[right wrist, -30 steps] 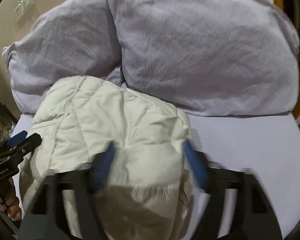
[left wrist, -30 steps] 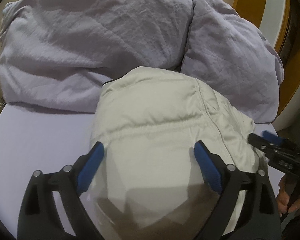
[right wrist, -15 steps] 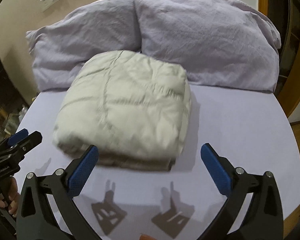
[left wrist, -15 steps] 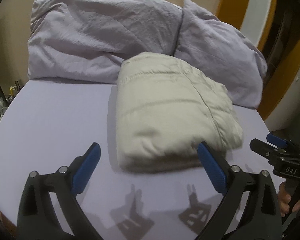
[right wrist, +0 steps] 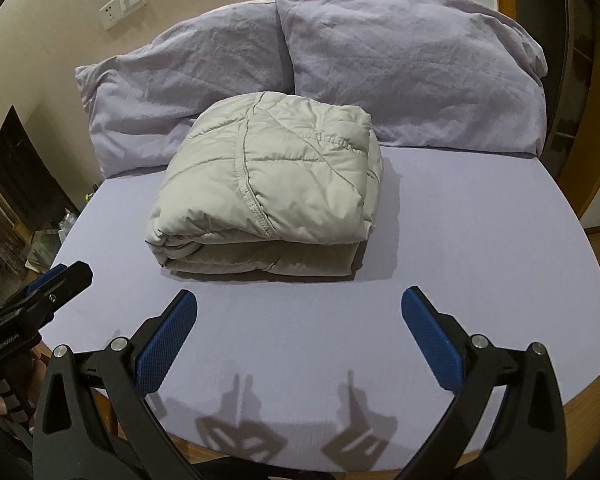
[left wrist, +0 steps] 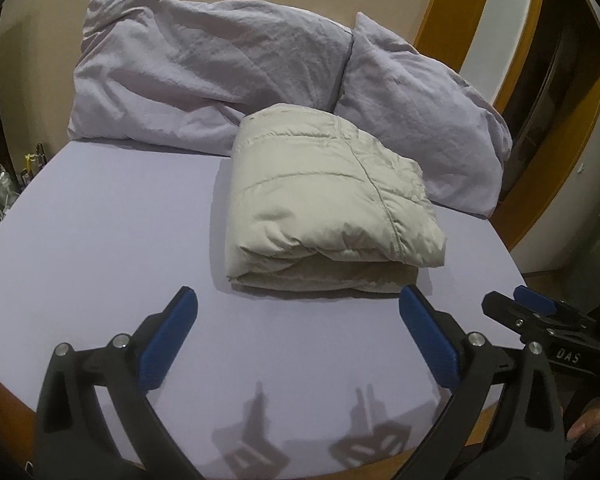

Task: Fold large clothes

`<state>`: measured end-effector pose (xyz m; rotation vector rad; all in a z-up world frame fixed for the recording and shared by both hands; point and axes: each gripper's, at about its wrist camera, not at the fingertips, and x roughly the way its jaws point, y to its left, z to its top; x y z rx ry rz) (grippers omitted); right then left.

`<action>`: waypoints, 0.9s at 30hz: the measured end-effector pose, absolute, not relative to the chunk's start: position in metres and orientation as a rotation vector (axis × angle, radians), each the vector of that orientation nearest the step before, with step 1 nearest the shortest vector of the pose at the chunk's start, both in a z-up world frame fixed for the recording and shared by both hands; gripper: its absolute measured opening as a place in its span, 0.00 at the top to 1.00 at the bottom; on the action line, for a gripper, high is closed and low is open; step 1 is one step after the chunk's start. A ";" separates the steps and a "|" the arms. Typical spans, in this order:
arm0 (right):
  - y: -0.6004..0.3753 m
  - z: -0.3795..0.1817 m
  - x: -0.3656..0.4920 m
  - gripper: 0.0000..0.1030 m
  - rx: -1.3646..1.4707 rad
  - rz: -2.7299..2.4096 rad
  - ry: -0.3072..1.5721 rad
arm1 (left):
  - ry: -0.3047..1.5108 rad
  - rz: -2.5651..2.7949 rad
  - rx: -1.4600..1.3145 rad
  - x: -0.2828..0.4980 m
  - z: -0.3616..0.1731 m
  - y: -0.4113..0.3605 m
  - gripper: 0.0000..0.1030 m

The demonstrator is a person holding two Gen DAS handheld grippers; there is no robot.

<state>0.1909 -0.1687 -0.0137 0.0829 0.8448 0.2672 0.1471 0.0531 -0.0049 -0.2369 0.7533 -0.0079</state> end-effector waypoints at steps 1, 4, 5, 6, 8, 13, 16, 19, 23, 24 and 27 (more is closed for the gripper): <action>-0.168 -0.015 0.191 0.01 0.084 0.267 0.849 | 0.754 -0.012 -0.237 0.146 -0.005 0.052 0.02; -0.168 -0.016 0.188 0.01 0.086 0.265 0.851 | 0.756 -0.017 -0.237 0.144 -0.006 0.049 0.02; -0.168 -0.015 0.187 0.01 0.087 0.263 0.849 | 0.755 -0.018 -0.238 0.144 -0.006 0.049 0.02; -0.168 -0.016 0.187 0.01 0.086 0.263 0.847 | 0.754 -0.018 -0.240 0.144 -0.006 0.049 0.02; -0.169 -0.015 0.187 0.01 0.090 0.260 0.844 | 0.754 -0.019 -0.240 0.144 -0.006 0.049 0.02; -0.170 -0.015 0.187 0.01 0.100 0.256 0.840 | 0.756 -0.029 -0.254 0.144 -0.006 0.048 0.02; -0.170 -0.013 0.186 0.01 0.099 0.259 0.835 | 0.757 -0.042 -0.255 0.145 -0.006 0.047 0.02; -0.169 -0.013 0.186 0.01 0.098 0.263 0.833 | 0.754 -0.053 -0.247 0.145 -0.005 0.045 0.02; -0.168 -0.012 0.186 0.01 0.104 0.265 0.829 | 0.753 -0.052 -0.235 0.146 -0.004 0.044 0.02; -0.168 -0.012 0.186 0.01 0.104 0.266 0.829 | 0.754 -0.048 -0.233 0.146 -0.004 0.043 0.02; -0.167 -0.012 0.186 0.01 0.103 0.268 0.830 | 0.758 -0.044 -0.238 0.147 -0.006 0.045 0.02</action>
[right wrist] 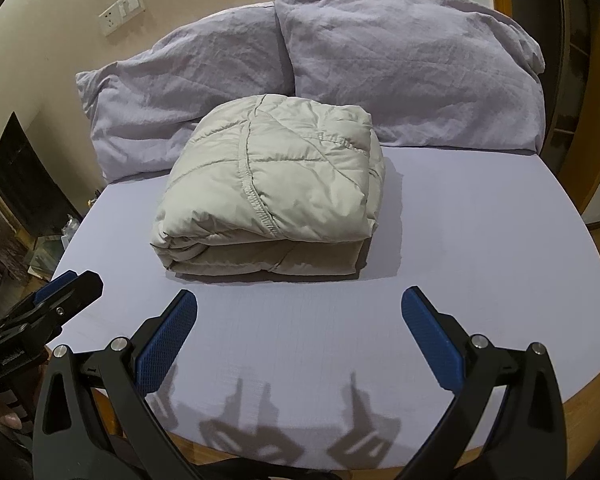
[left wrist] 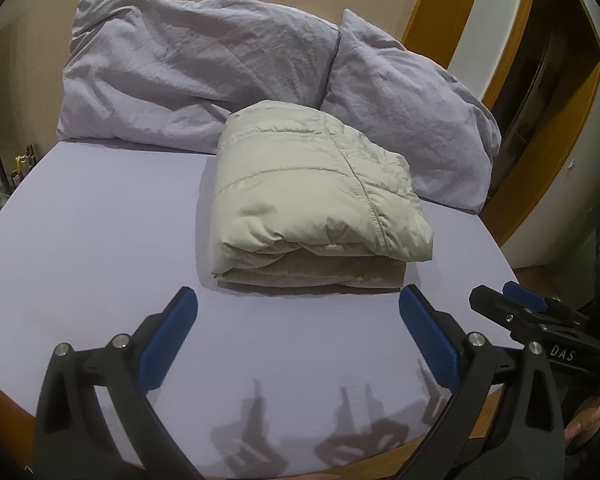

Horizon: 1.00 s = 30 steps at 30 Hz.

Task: Fold large clothes

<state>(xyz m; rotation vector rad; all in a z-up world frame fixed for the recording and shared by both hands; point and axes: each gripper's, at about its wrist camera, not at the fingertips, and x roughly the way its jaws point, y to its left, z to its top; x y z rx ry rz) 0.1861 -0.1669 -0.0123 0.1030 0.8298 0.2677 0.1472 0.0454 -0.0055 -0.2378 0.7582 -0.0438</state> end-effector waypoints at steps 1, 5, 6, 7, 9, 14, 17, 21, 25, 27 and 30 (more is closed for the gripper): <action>-0.166 -0.012 0.186 0.01 0.102 0.269 0.830 | 0.761 -0.043 -0.239 0.148 -0.006 0.046 0.02; -0.164 -0.012 0.186 0.01 0.104 0.268 0.833 | 0.757 -0.045 -0.238 0.147 -0.006 0.047 0.02; -0.163 -0.013 0.186 0.01 0.104 0.269 0.834 | 0.755 -0.047 -0.236 0.147 -0.006 0.047 0.02; -0.163 -0.013 0.186 0.01 0.104 0.269 0.835 | 0.754 -0.048 -0.235 0.148 -0.006 0.047 0.02; -0.162 -0.013 0.186 0.01 0.104 0.269 0.835 | 0.754 -0.049 -0.233 0.147 -0.006 0.047 0.02; -0.162 -0.013 0.186 0.01 0.104 0.267 0.835 | 0.754 -0.048 -0.234 0.148 -0.006 0.047 0.02; -0.162 -0.013 0.186 0.01 0.105 0.267 0.834 | 0.753 -0.049 -0.234 0.148 -0.006 0.047 0.02; -0.161 -0.013 0.185 0.01 0.109 0.266 0.833 | 0.754 -0.048 -0.235 0.148 -0.006 0.046 0.02; -0.161 -0.013 0.186 0.01 0.109 0.265 0.834 | 0.754 -0.047 -0.235 0.148 -0.006 0.046 0.02; -0.160 -0.013 0.186 0.01 0.109 0.265 0.836 | 0.754 -0.046 -0.234 0.148 -0.006 0.047 0.02; -0.160 -0.013 0.186 0.01 0.109 0.268 0.837 | 0.754 -0.044 -0.234 0.148 -0.006 0.047 0.02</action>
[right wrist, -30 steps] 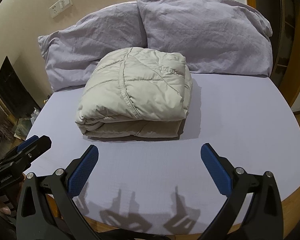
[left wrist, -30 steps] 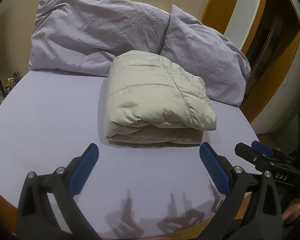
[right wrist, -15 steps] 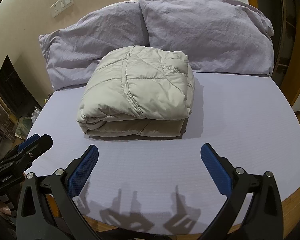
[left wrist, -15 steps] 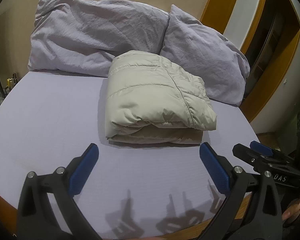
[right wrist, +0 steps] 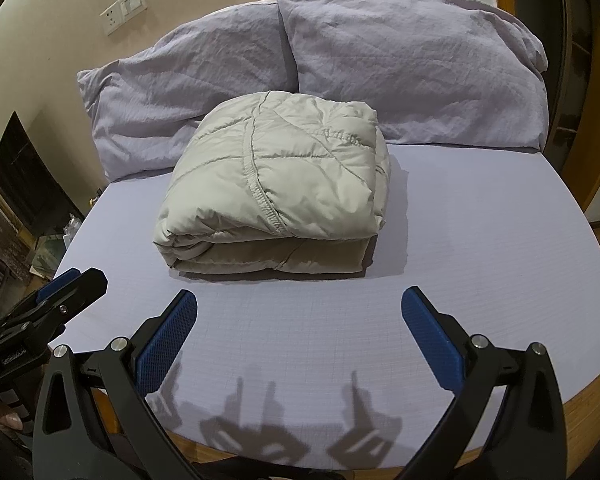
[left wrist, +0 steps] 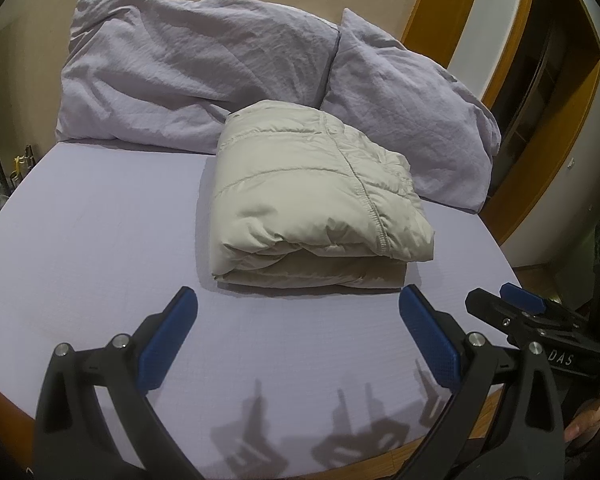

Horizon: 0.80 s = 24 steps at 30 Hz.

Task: Fold large clothes

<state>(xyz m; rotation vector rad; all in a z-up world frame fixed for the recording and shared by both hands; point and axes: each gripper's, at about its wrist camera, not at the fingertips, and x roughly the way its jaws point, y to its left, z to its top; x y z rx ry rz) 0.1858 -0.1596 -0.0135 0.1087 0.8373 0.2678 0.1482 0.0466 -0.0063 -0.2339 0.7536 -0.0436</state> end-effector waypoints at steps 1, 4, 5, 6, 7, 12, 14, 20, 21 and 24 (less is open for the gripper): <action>-0.159 -0.013 0.186 0.01 0.108 0.268 0.837 | 0.754 -0.043 -0.234 0.148 -0.007 0.046 0.02; -0.159 -0.014 0.186 0.01 0.108 0.266 0.837 | 0.756 -0.041 -0.237 0.149 -0.008 0.047 0.02; -0.159 -0.014 0.186 0.01 0.108 0.266 0.837 | 0.757 -0.041 -0.237 0.149 -0.008 0.047 0.02; -0.159 -0.014 0.186 0.01 0.108 0.265 0.837 | 0.757 -0.041 -0.237 0.148 -0.008 0.048 0.02; -0.159 -0.014 0.186 0.01 0.109 0.265 0.837 | 0.757 -0.042 -0.237 0.148 -0.008 0.048 0.02; -0.160 -0.014 0.186 0.01 0.108 0.267 0.837 | 0.756 -0.042 -0.236 0.149 -0.008 0.047 0.02; -0.160 -0.014 0.186 0.01 0.107 0.268 0.837 | 0.756 -0.041 -0.236 0.148 -0.008 0.047 0.02; -0.160 -0.014 0.186 0.01 0.107 0.269 0.837 | 0.758 -0.039 -0.237 0.149 -0.009 0.046 0.02; -0.160 -0.014 0.185 0.01 0.107 0.270 0.837 | 0.759 -0.038 -0.238 0.149 -0.009 0.046 0.02; -0.160 -0.014 0.185 0.01 0.108 0.268 0.837 | 0.759 -0.036 -0.239 0.148 -0.009 0.046 0.02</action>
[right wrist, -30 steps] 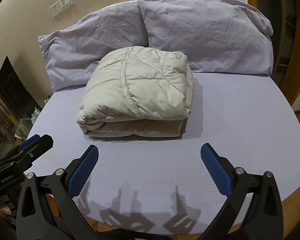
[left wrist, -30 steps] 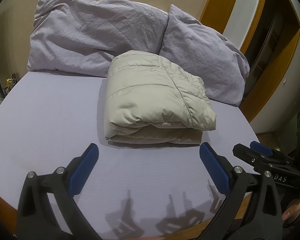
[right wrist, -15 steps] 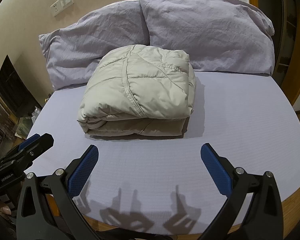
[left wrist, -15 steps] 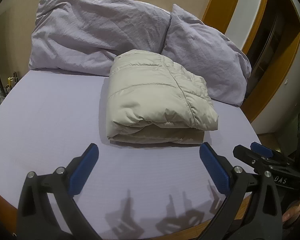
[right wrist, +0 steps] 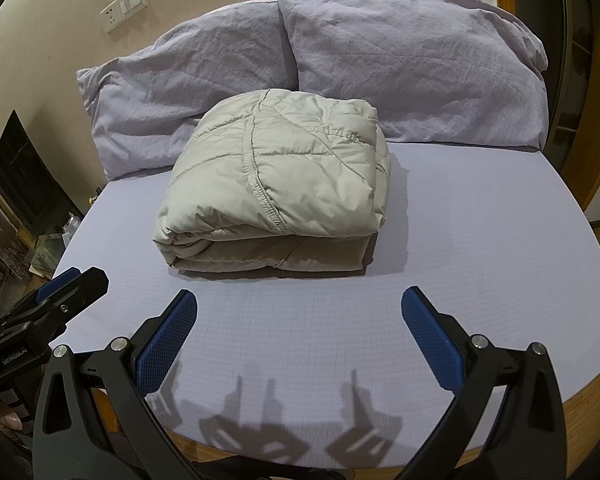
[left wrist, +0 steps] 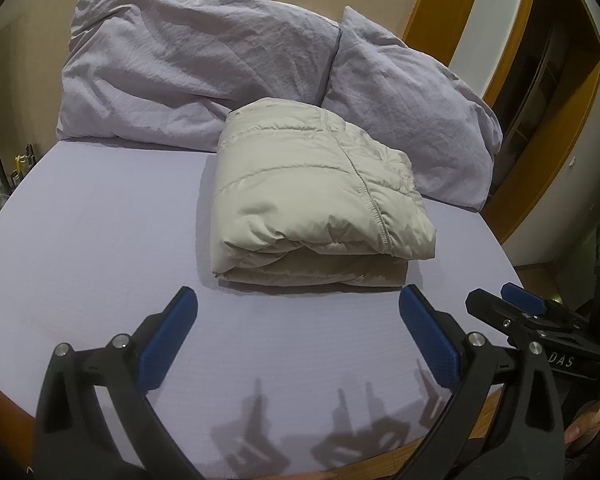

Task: Fold large clothes

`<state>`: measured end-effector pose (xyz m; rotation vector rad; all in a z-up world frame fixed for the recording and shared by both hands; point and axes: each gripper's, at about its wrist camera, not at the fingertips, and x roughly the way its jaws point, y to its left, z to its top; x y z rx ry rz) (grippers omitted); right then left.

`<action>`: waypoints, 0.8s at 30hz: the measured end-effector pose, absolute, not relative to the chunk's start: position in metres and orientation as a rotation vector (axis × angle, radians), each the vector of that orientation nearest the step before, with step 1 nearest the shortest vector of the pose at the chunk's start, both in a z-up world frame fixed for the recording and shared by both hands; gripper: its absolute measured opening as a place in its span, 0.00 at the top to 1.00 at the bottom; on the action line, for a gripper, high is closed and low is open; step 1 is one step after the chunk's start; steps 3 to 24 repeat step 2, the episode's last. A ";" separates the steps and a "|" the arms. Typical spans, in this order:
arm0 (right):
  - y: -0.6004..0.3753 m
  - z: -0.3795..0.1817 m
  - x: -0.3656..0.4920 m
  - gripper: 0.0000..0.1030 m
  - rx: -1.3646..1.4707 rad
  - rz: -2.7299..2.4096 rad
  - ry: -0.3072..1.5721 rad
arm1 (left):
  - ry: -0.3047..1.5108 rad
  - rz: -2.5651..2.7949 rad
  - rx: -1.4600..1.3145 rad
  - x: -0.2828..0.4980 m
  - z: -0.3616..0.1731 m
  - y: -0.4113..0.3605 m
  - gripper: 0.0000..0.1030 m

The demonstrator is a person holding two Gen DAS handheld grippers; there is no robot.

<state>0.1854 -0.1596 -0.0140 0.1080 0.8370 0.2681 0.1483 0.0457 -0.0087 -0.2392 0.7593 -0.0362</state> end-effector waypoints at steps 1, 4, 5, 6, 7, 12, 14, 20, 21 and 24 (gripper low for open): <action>-0.160 -0.014 0.186 0.01 0.108 0.267 0.837 | 0.760 -0.038 -0.238 0.148 -0.009 0.045 0.02; -0.160 -0.014 0.185 0.01 0.109 0.267 0.837 | 0.760 -0.039 -0.237 0.148 -0.009 0.045 0.02; -0.160 -0.014 0.185 0.01 0.109 0.267 0.837 | 0.760 -0.039 -0.237 0.148 -0.009 0.045 0.02; -0.160 -0.014 0.185 0.01 0.109 0.267 0.837 | 0.760 -0.039 -0.237 0.148 -0.009 0.045 0.02; -0.160 -0.014 0.185 0.01 0.109 0.267 0.837 | 0.760 -0.039 -0.237 0.148 -0.009 0.045 0.02; -0.160 -0.014 0.185 0.01 0.109 0.267 0.837 | 0.760 -0.039 -0.237 0.148 -0.009 0.045 0.02; -0.160 -0.014 0.185 0.01 0.109 0.267 0.837 | 0.760 -0.039 -0.237 0.148 -0.009 0.045 0.02; -0.160 -0.014 0.185 0.01 0.109 0.267 0.837 | 0.760 -0.039 -0.237 0.148 -0.009 0.045 0.02; -0.160 -0.014 0.185 0.01 0.109 0.267 0.837 | 0.760 -0.039 -0.237 0.148 -0.009 0.045 0.02; -0.160 -0.014 0.185 0.01 0.109 0.267 0.837 | 0.760 -0.039 -0.237 0.148 -0.009 0.045 0.02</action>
